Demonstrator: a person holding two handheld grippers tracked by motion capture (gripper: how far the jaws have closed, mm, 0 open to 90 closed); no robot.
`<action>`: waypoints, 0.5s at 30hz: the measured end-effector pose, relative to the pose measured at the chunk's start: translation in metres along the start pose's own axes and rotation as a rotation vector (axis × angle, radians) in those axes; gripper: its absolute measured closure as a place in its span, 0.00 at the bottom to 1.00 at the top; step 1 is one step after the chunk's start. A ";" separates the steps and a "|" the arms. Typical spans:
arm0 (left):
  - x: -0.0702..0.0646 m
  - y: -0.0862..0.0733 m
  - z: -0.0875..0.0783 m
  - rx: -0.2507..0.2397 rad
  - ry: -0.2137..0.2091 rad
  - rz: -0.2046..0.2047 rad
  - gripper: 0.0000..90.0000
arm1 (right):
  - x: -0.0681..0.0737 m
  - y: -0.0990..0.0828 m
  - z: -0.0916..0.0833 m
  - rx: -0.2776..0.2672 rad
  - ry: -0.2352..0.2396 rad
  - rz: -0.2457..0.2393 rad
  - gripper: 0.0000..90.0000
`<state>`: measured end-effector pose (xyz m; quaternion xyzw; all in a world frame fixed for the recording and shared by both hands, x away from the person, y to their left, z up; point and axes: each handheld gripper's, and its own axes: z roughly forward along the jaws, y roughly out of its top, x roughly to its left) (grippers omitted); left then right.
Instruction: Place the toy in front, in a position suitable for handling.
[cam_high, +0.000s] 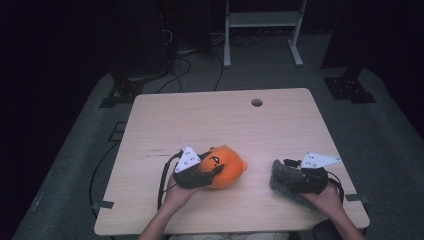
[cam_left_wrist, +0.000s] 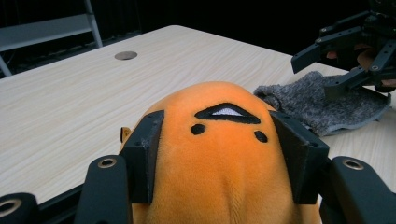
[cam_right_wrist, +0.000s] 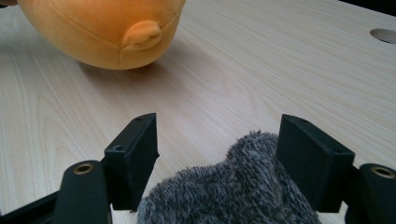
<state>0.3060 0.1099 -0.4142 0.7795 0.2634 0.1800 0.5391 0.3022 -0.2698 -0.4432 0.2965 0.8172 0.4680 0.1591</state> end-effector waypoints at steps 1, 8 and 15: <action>0.000 0.000 0.000 0.000 -0.002 0.001 0.45 | 0.000 0.000 0.000 -0.001 0.000 -0.001 0.31; -0.006 -0.002 0.006 0.011 -0.019 0.014 0.44 | 0.000 0.000 0.000 -0.003 -0.001 0.002 0.31; -0.008 -0.004 0.009 0.016 -0.034 0.015 0.44 | 0.000 0.000 0.000 -0.002 0.000 -0.001 0.31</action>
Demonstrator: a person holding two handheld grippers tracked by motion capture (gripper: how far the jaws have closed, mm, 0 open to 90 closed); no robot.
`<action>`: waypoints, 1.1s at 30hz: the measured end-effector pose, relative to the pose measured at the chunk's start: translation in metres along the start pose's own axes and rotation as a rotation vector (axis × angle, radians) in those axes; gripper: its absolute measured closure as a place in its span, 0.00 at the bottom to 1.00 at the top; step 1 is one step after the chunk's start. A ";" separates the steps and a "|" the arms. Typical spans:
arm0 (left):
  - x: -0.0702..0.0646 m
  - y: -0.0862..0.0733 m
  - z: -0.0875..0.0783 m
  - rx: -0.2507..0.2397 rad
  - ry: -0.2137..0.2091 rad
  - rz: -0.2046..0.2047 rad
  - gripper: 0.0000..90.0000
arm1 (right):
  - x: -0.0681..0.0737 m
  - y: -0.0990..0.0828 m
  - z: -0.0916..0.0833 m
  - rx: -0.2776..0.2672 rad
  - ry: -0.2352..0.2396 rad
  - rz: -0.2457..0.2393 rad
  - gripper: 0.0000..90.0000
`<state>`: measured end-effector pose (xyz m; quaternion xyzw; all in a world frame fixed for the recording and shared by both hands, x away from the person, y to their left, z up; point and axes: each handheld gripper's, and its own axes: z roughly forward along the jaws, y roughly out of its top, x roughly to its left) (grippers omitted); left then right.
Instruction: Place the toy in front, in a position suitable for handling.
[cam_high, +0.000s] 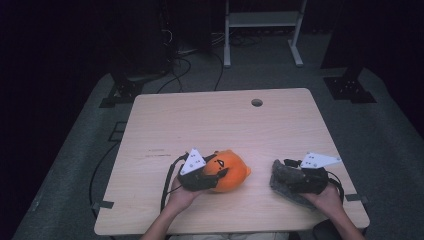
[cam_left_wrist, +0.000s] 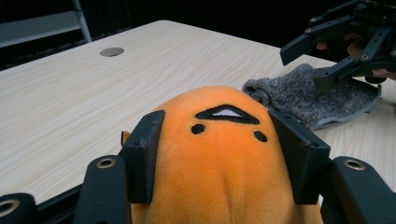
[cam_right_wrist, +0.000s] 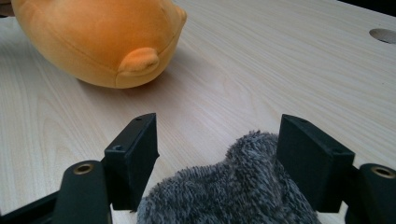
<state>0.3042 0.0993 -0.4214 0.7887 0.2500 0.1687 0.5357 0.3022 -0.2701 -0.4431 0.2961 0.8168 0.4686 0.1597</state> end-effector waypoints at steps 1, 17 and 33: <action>0.000 -0.001 0.001 0.006 -0.003 0.001 0.44 | 0.000 0.000 0.000 -0.001 0.000 0.001 0.31; 0.002 -0.006 0.000 0.010 -0.035 -0.011 0.26 | -0.001 0.001 0.001 0.001 -0.007 0.010 0.31; 0.010 -0.006 -0.015 -0.048 -0.010 -0.036 0.20 | -0.002 -0.001 -0.002 0.005 -0.022 0.011 0.31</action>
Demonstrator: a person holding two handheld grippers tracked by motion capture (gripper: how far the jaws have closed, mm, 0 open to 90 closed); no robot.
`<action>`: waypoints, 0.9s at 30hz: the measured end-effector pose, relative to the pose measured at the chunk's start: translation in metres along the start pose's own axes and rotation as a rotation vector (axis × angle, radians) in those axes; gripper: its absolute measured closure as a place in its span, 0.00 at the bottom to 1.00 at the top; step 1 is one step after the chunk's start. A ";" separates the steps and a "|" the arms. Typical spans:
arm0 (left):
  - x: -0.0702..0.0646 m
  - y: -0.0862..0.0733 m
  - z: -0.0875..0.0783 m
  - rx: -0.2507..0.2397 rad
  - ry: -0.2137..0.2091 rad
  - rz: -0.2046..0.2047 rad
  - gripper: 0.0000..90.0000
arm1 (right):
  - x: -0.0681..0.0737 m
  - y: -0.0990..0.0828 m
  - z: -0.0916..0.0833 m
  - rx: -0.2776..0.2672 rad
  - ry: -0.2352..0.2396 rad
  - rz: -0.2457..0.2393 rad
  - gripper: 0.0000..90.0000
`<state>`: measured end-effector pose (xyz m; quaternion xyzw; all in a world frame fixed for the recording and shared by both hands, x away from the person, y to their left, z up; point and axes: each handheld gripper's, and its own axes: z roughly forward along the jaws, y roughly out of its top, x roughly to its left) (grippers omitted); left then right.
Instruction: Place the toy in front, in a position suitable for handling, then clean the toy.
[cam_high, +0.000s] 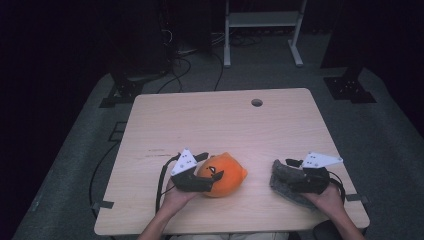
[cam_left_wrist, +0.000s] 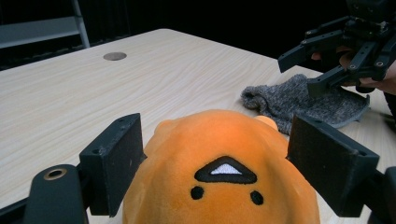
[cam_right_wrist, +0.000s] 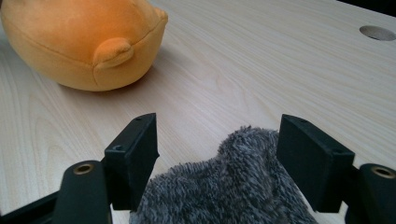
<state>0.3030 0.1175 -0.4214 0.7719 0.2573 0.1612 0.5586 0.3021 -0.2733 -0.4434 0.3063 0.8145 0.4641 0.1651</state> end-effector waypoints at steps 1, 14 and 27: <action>0.000 0.000 0.000 -0.002 0.000 0.000 0.20 | -0.001 0.000 0.000 0.003 -0.004 -0.001 0.31; 0.001 0.000 -0.003 0.000 0.011 0.024 0.19 | -0.002 -0.005 0.003 0.065 -0.024 -0.040 0.31; 0.003 -0.002 -0.003 0.022 0.032 0.054 0.19 | -0.001 -0.008 0.017 0.159 -0.035 -0.100 0.39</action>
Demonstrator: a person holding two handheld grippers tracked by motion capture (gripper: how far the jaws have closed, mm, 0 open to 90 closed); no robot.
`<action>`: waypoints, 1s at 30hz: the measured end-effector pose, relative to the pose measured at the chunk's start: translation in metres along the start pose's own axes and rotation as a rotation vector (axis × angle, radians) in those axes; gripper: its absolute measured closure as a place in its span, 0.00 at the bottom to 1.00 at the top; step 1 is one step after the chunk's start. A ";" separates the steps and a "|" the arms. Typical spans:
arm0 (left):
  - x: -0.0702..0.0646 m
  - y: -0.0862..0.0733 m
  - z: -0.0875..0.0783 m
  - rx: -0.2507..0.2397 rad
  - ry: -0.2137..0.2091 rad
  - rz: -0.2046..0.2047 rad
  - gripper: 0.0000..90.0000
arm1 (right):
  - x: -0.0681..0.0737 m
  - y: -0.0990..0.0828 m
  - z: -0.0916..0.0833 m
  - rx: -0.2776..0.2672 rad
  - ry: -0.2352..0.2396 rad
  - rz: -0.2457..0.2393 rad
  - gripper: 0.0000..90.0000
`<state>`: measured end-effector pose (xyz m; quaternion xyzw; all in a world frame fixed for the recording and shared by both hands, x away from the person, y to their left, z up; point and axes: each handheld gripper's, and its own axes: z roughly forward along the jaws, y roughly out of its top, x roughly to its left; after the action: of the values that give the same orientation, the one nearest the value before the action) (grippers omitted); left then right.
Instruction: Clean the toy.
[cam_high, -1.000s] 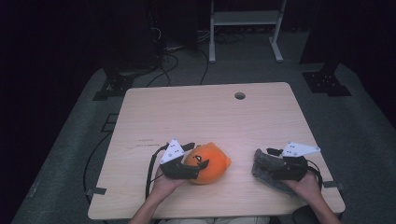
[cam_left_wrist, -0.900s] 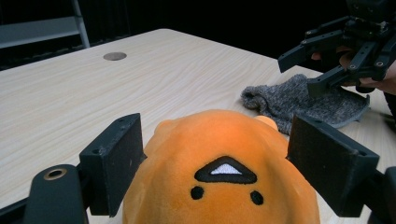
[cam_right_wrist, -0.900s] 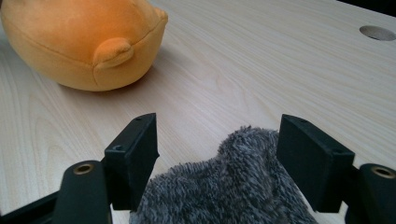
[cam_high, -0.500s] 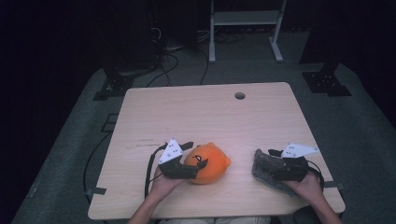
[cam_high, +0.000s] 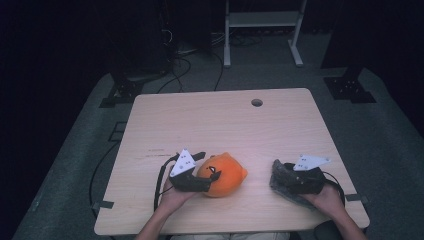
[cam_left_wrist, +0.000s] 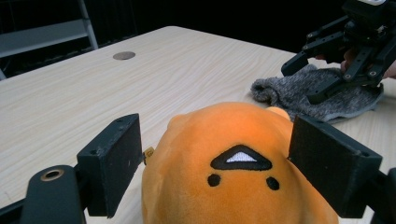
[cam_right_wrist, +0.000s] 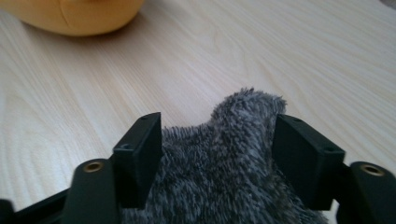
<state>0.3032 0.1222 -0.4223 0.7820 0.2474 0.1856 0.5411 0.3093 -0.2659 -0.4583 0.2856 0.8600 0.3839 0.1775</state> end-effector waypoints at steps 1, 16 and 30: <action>0.000 0.000 0.000 0.006 0.001 0.004 0.19 | 0.000 0.000 0.002 0.016 -0.008 -0.009 0.42; 0.015 -0.010 0.000 0.137 -0.176 -0.095 0.17 | 0.003 0.002 0.012 0.133 -0.061 -0.049 0.84; 0.009 -0.012 0.014 0.117 -0.190 -0.049 0.37 | 0.050 0.060 -0.007 -0.254 0.219 -0.098 0.85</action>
<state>0.3157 0.1202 -0.4382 0.8201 0.2245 0.0824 0.5198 0.2884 -0.2055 -0.4122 0.1752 0.8316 0.5092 0.1359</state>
